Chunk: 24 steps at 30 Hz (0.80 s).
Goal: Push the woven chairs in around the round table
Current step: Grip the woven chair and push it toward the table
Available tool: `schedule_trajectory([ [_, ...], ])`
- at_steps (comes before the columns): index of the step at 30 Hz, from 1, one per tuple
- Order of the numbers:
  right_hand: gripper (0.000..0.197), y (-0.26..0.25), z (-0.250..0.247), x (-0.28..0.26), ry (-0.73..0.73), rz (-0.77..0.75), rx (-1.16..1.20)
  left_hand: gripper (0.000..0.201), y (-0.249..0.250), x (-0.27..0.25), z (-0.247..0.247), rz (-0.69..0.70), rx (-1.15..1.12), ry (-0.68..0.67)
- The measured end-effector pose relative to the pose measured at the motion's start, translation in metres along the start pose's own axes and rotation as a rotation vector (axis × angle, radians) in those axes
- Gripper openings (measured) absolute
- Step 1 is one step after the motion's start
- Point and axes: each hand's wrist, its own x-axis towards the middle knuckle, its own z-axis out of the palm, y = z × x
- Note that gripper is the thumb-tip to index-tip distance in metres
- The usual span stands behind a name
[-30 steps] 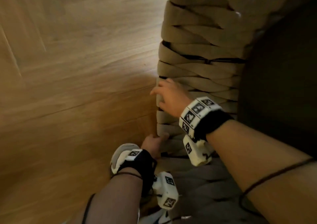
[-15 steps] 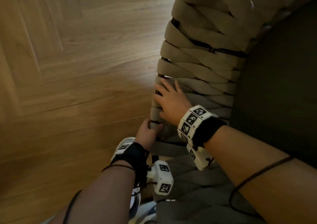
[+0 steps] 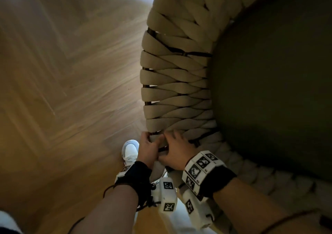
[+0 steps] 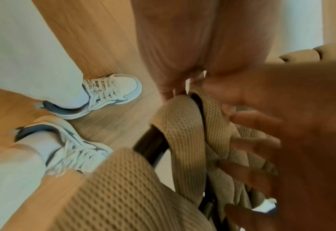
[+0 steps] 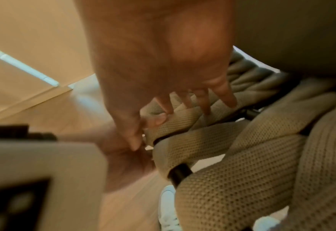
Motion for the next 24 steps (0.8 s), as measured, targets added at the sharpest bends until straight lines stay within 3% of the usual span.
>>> schedule_trajectory([
  [6,0.103,0.045,-0.021,-0.103,0.052,0.089,0.063,0.029,0.044,-0.09,0.062,0.042,0.082,-0.106],
  [11,0.087,0.094,-0.034,-0.167,0.318,0.231,0.025,0.038,0.072,-0.155,0.128,0.066,0.143,-0.206],
  [20,0.077,0.17,-0.075,-0.216,0.451,0.141,0.149,0.034,0.093,-0.209,0.185,0.147,0.392,-0.184],
  [24,0.07,0.209,-0.1,-0.234,0.484,0.093,0.21,0.06,0.159,-0.198,0.207,0.274,0.413,-0.165],
])
